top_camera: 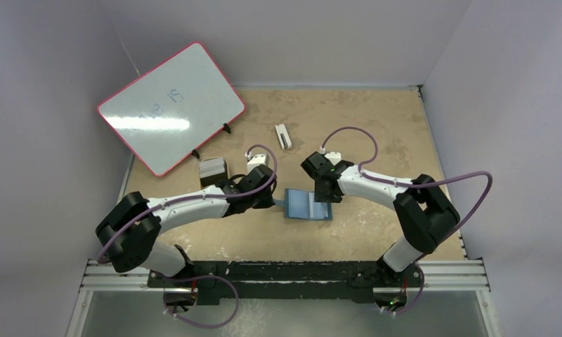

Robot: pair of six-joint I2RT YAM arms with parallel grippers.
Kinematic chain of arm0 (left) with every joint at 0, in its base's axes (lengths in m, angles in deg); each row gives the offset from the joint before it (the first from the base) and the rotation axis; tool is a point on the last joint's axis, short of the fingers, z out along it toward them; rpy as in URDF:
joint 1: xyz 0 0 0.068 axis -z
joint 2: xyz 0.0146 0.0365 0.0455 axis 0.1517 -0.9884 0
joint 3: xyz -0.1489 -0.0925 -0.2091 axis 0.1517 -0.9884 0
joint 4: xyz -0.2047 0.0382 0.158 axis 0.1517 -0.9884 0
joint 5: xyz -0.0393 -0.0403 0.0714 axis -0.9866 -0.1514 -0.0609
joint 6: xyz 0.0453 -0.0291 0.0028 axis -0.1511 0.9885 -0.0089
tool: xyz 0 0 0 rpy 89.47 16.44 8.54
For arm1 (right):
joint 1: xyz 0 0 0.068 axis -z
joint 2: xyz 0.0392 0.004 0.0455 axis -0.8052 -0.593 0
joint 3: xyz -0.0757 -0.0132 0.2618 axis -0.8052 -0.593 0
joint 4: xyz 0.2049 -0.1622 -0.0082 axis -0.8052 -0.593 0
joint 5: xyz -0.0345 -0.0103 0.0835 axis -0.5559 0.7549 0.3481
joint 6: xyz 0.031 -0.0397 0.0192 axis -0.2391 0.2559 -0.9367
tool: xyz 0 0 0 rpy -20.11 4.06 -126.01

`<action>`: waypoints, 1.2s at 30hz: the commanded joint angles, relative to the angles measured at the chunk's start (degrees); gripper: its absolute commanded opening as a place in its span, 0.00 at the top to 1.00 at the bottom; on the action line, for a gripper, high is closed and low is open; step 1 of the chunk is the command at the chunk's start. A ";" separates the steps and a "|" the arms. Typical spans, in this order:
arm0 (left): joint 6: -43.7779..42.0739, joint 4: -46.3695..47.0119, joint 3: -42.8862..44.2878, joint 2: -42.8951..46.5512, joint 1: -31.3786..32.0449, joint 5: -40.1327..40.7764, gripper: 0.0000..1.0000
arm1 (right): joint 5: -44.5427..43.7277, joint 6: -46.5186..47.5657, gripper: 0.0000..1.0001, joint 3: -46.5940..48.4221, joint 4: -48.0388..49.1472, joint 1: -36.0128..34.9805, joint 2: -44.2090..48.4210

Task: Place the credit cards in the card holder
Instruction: Open the card holder at the center of the board.

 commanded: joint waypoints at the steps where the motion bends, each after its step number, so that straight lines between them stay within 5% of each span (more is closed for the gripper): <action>1: 3.35 -1.19 1.28 3.13 -0.29 -0.02 0.89 | 1.52 1.45 0.60 -1.32 2.41 -0.09 2.73; 6: 6.24 0.85 4.73 6.08 -0.31 -4.46 0.76 | 3.24 2.15 0.60 -1.69 4.02 -0.09 4.40; 13: 7.62 9.12 7.14 3.93 -0.29 -12.69 0.72 | 3.70 2.02 0.61 -1.25 4.31 -0.09 3.79; 21: 5.56 17.27 7.34 -7.70 -0.30 -18.27 0.82 | 2.78 0.95 0.63 -1.34 2.48 -0.09 5.58; 28: 2.60 15.60 8.35 -14.70 -0.29 -14.34 0.85 | 2.86 0.53 0.64 -1.83 0.09 -0.14 8.98; 36: 4.31 18.56 6.59 -17.19 -0.30 -15.17 0.89 | 16.78 -0.61 0.67 -3.52 12.46 -0.89 19.02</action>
